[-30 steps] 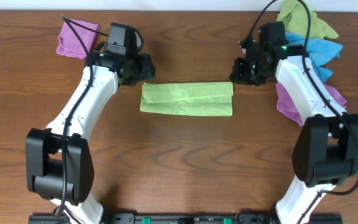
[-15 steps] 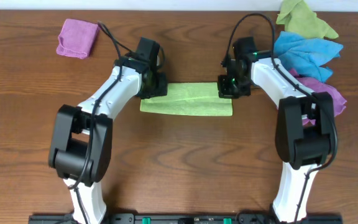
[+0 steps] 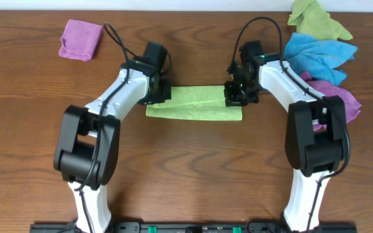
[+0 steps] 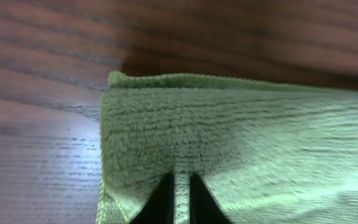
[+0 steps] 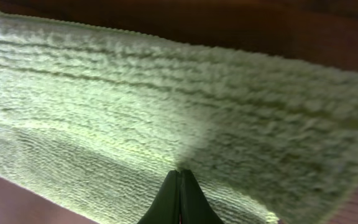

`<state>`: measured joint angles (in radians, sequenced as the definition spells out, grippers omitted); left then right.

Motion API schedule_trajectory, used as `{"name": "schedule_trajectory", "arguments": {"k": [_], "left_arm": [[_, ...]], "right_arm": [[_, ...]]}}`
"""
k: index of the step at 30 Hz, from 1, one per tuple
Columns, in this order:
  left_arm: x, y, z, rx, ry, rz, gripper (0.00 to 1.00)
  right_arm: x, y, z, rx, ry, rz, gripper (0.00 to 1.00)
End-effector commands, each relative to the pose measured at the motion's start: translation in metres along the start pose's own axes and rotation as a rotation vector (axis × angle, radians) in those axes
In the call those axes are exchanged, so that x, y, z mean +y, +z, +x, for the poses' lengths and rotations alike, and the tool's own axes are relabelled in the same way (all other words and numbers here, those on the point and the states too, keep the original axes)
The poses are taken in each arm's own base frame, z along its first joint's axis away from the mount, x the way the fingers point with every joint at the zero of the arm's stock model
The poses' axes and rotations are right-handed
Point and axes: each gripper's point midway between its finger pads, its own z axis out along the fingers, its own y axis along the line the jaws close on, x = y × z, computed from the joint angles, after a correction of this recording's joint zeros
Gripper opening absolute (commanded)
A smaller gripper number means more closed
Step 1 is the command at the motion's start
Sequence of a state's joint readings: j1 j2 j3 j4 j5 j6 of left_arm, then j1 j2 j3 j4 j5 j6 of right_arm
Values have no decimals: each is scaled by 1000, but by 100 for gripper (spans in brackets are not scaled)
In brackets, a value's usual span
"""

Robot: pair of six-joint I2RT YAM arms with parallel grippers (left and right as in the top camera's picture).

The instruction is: Fold the cloth

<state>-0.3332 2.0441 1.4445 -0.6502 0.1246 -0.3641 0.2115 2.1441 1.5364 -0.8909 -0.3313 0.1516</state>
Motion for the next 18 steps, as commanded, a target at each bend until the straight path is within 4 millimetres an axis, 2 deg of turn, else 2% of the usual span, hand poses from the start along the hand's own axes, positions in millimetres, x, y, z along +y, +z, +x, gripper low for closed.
{"name": "schedule_trajectory", "arguments": {"k": [1, 5, 8, 9, 10, 11, 13, 18], "left_arm": [[9, 22, 12, 55, 5, -46, 6], [14, 34, 22, 99, -1, -67, 6], [18, 38, 26, 119, -3, -80, 6], [18, 39, 27, 121, -3, -81, 6], [18, 39, 27, 122, -3, -82, 6], [18, 39, 27, 123, -3, -82, 6], [18, 39, 27, 122, -3, -81, 6], [18, 40, 26, 120, -3, -80, 6]], "right_arm": [[12, -20, -7, -45, -23, -42, 1], [9, -55, -15, -131, -26, -26, 2], [-16, -73, -18, -170, 11, 57, 4], [-23, -75, -18, -166, 31, 53, 28], [-27, -74, -16, -156, 44, 26, 68], [-28, -72, -14, -148, 42, -20, 81], [-24, -68, -10, -134, 30, -135, 99], [-21, -55, 3, -109, 56, -324, 99]]}}
